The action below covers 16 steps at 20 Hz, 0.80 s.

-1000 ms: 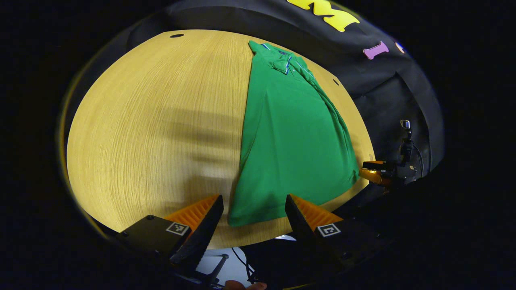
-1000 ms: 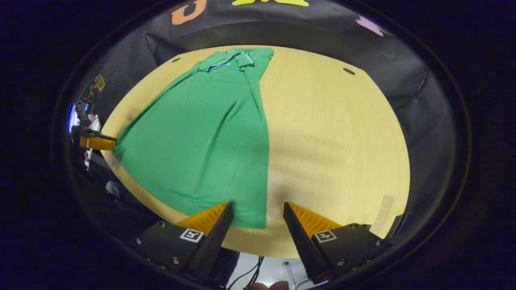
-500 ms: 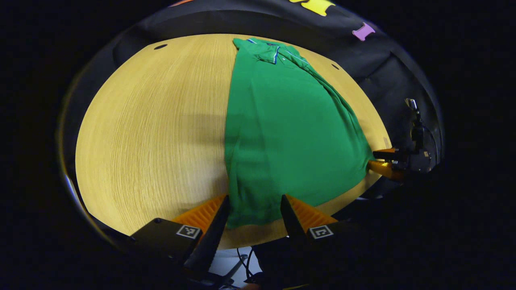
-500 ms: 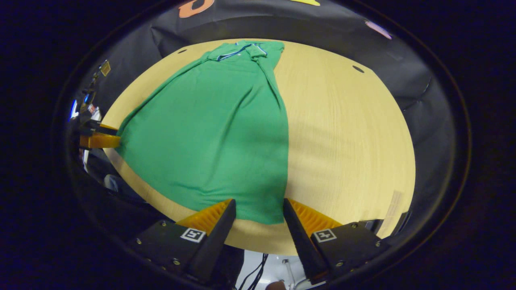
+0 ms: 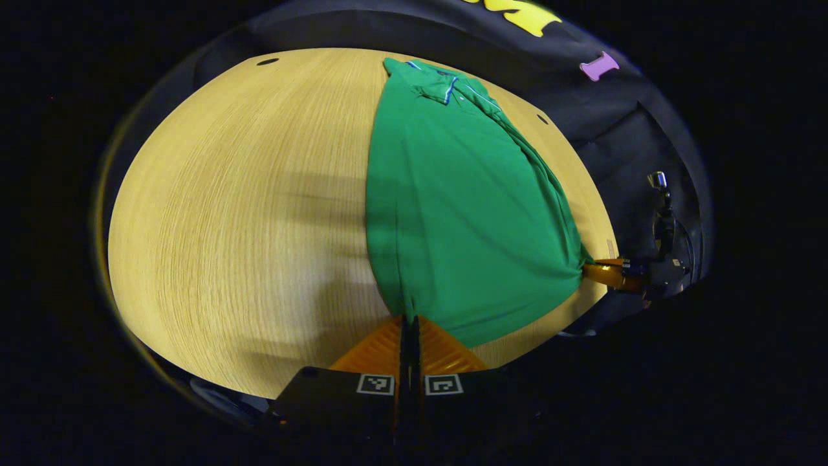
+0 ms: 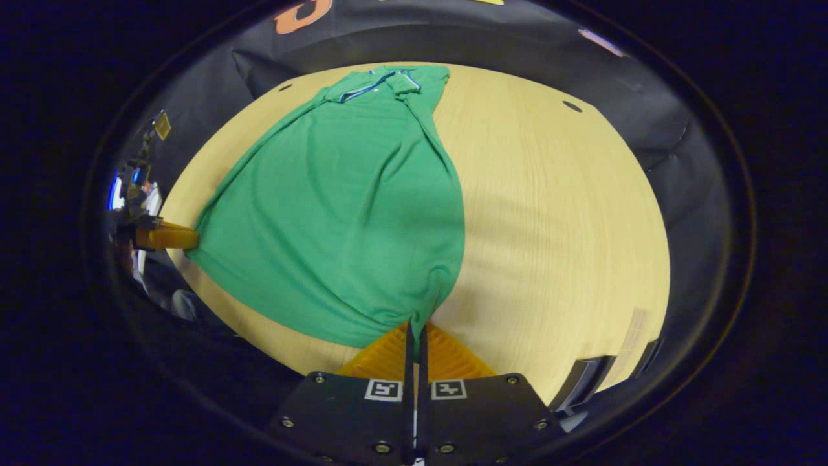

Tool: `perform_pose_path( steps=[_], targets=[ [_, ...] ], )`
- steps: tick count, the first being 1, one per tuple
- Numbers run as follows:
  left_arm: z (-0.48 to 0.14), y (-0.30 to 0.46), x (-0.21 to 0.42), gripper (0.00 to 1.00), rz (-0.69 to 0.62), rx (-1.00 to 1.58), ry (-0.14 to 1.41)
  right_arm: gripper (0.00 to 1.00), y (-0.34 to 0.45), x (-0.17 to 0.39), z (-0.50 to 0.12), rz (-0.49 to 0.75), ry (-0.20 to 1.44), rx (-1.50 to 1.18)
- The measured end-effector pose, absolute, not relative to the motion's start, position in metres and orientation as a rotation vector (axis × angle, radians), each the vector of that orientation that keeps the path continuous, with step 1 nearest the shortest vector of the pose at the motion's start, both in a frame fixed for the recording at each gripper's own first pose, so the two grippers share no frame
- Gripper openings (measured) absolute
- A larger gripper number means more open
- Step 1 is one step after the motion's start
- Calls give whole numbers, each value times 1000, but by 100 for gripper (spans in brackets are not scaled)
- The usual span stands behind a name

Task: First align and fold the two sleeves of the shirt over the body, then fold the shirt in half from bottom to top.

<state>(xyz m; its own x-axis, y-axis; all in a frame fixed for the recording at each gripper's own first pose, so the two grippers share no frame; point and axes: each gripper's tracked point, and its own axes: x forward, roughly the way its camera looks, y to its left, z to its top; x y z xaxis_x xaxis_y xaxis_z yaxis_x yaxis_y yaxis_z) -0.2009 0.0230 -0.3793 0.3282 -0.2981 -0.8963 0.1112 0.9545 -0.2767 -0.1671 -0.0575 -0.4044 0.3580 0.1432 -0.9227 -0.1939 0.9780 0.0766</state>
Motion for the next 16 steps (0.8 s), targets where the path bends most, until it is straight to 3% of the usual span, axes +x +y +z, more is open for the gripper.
perform_pose_path(
  steps=[16],
  targets=[
    [-295, 28, -123, 3, -301, -185, 974, 2, -46, -91, -310, 257, 1005, 132]
  ],
)
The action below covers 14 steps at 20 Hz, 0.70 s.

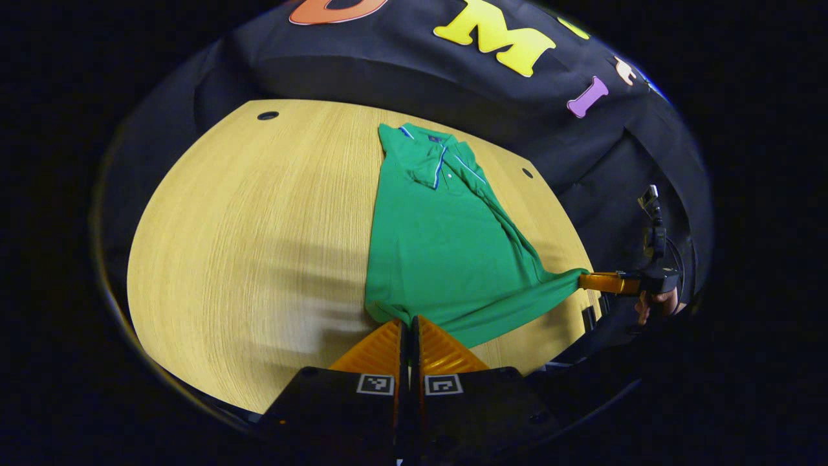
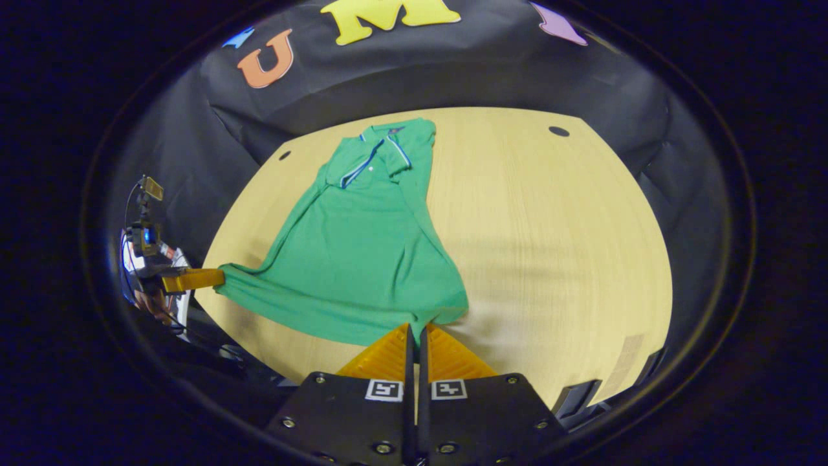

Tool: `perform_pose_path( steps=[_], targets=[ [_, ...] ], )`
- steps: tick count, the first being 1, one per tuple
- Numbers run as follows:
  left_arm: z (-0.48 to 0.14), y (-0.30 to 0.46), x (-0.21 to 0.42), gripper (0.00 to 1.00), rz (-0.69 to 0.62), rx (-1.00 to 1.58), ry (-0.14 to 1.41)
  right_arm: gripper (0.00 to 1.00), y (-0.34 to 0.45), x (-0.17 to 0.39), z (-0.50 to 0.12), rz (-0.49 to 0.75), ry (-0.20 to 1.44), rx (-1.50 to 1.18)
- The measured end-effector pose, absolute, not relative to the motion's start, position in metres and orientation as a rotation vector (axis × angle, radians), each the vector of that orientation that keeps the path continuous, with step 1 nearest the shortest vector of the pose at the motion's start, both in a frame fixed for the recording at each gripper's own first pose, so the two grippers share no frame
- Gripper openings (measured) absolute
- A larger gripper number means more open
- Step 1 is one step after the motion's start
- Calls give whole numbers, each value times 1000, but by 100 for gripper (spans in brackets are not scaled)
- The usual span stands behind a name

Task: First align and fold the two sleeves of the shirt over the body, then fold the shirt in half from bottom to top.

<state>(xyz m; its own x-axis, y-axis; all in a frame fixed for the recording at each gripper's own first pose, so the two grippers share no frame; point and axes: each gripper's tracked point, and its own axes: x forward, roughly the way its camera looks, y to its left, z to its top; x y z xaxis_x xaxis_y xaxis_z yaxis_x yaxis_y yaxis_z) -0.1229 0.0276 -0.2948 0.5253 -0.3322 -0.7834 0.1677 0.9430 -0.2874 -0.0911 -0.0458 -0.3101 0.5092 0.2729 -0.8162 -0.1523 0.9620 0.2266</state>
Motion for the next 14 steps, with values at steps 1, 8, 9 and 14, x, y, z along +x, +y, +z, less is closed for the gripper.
perform_pose_path(
  steps=[1, 8, 9, 14],
  targets=[
    [-289, 27, -116, 3, -310, -170, 962, 2, -43, -86, -305, 268, 998, 129],
    [-239, 27, -63, 4, -321, -88, 841, 1, -36, -25, -243, 294, 859, 123],
    [-233, 26, -54, 3, -318, -86, 821, 1, -36, -14, -233, 294, 835, 123],
    [-209, 25, -9, 3, -309, -83, 749, 2, -44, 29, -208, 271, 770, 114]
  ],
)
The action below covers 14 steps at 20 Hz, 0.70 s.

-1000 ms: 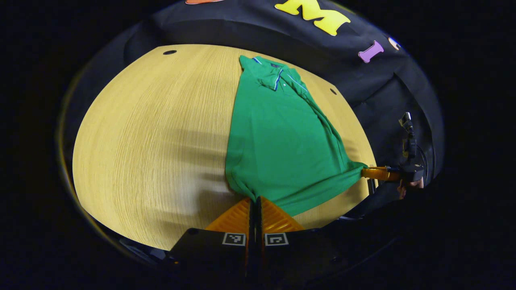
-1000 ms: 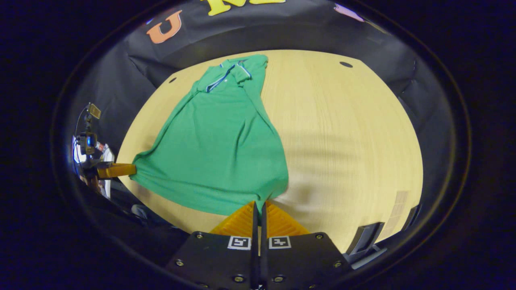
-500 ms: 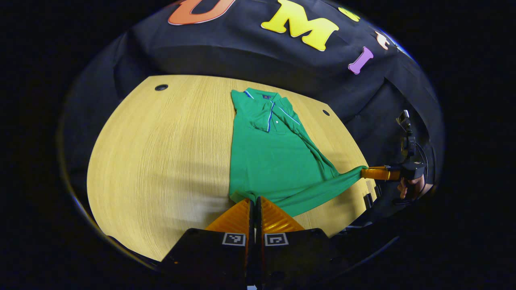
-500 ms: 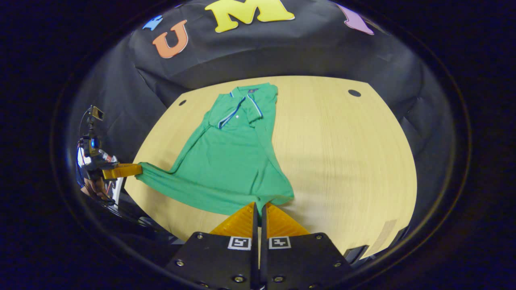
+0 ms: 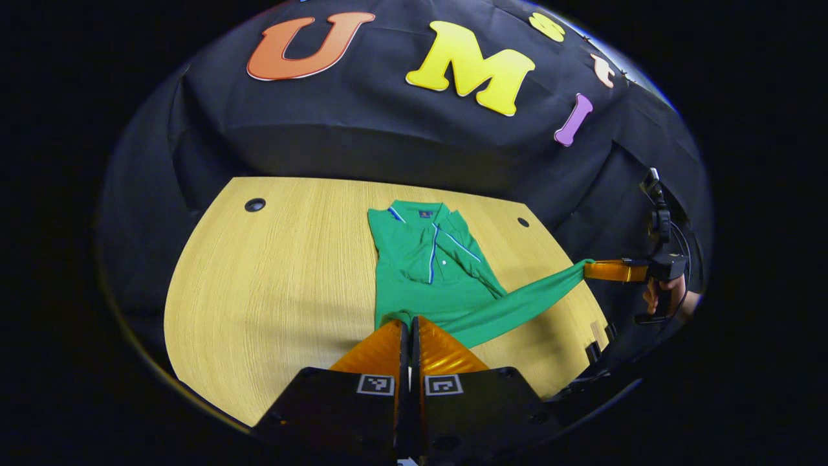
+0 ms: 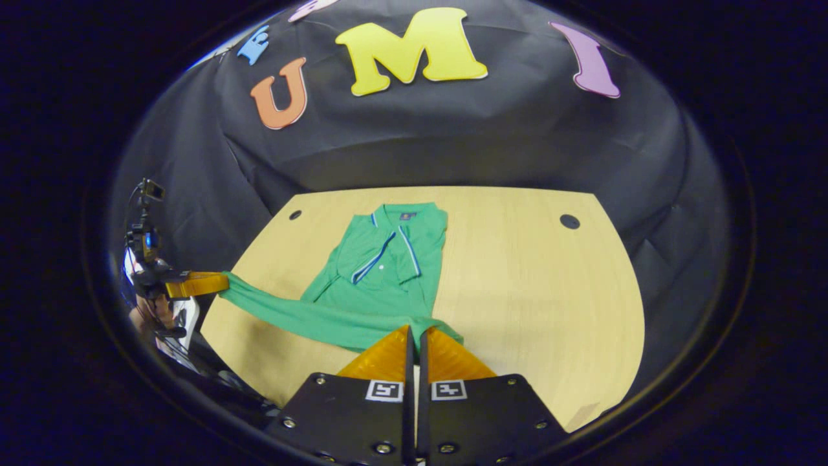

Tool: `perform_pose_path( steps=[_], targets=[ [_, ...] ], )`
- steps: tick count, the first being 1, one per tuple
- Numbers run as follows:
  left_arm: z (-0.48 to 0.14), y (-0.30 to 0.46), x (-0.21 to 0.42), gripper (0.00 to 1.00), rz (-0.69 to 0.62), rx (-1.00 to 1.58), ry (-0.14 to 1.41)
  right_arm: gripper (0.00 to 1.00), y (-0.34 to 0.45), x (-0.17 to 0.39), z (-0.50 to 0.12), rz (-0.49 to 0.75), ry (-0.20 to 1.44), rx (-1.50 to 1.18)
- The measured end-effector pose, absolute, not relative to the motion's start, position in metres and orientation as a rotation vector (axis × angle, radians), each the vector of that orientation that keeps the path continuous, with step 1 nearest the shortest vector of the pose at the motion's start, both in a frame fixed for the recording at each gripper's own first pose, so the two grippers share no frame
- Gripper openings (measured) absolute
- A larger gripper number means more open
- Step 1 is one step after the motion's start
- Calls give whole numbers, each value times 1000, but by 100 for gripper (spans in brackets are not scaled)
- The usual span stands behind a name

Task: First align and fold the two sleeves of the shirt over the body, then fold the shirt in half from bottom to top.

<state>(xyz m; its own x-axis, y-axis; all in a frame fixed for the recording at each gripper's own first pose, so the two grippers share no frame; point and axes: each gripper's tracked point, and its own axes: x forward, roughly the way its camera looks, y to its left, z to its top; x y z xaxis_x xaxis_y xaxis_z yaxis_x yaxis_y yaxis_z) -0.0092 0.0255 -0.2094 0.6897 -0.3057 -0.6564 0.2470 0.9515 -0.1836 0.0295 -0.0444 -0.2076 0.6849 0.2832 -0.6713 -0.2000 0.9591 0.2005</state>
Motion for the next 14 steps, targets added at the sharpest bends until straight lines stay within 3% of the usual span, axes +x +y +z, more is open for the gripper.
perform_pose_path(
  steps=[14],
  targets=[
    [-172, 17, 147, 3, -302, -6, 572, 1, -44, 173, -167, 245, 640, 85]
  ],
)
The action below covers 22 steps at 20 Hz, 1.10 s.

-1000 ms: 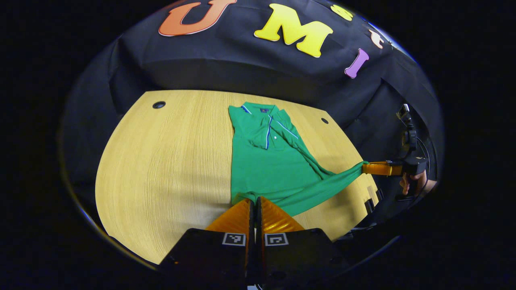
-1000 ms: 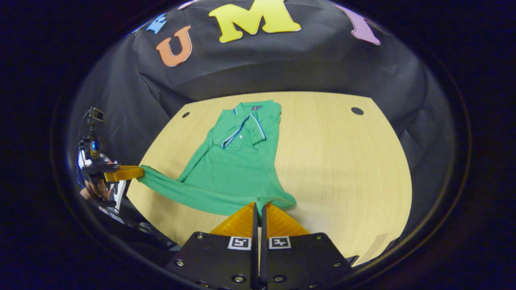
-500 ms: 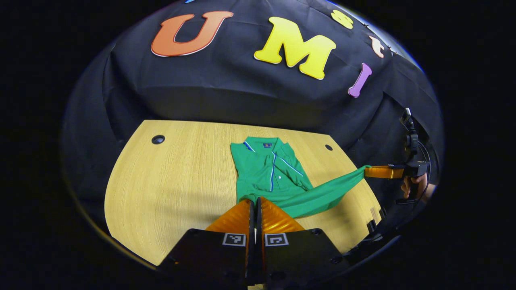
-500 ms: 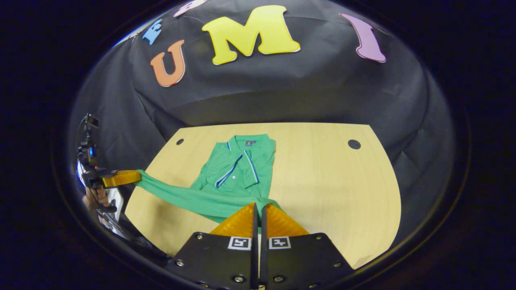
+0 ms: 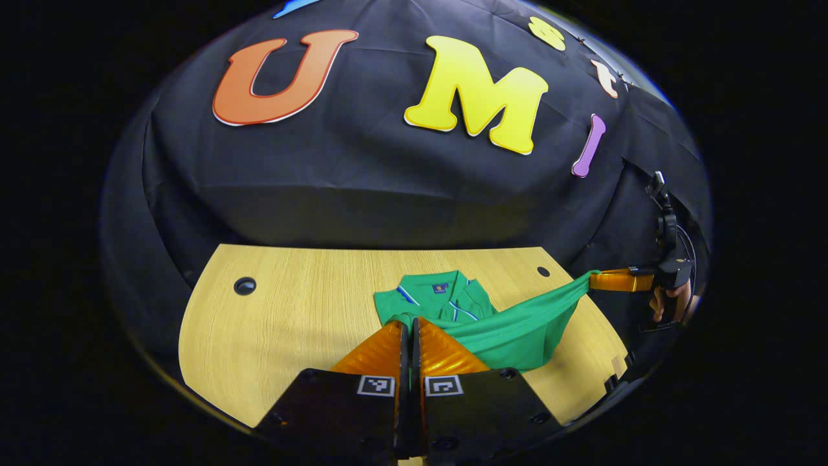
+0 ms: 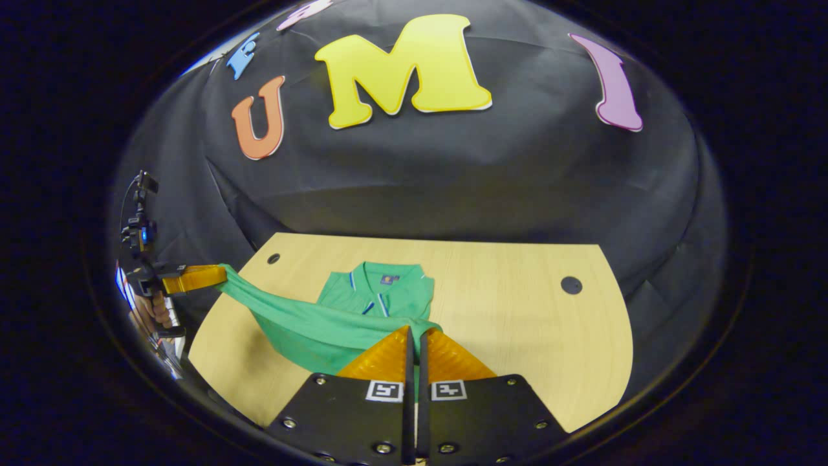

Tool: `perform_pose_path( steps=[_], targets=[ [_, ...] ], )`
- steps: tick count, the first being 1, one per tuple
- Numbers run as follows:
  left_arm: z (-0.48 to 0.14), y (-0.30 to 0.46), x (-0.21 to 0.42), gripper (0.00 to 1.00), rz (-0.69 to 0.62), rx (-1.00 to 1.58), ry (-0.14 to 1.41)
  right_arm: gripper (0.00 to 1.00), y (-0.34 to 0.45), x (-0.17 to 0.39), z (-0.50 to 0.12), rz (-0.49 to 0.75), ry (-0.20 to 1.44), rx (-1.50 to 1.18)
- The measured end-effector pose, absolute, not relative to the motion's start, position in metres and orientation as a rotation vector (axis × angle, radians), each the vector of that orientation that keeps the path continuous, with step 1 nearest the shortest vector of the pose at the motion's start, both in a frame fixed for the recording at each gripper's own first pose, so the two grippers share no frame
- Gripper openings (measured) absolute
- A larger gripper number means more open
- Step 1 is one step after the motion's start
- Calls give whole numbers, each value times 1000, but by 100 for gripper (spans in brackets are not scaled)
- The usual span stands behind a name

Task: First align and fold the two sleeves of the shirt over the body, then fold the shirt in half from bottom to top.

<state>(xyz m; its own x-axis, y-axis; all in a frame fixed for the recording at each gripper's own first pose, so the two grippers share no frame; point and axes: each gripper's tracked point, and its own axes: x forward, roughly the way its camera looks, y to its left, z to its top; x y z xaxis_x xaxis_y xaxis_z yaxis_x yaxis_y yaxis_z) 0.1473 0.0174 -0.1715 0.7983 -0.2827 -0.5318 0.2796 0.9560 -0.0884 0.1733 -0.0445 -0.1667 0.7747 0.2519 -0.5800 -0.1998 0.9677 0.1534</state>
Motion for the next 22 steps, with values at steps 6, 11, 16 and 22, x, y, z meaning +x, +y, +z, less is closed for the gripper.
perform_pose_path(
  steps=[6, 11, 16, 22],
  targets=[
    [-182, 26, 206, 3, -275, 17, 500, 1, -48, 232, -178, 242, 617, 58],
    [-209, 31, 256, 3, -224, 6, 433, 1, -46, 275, -221, 228, 639, 53],
    [-266, 31, 290, 3, -176, -9, 470, 1, -43, 307, -271, 192, 690, 40],
    [-325, 32, 310, 3, -162, 36, 542, 1, -45, 345, -307, 160, 703, 2]
  ],
)
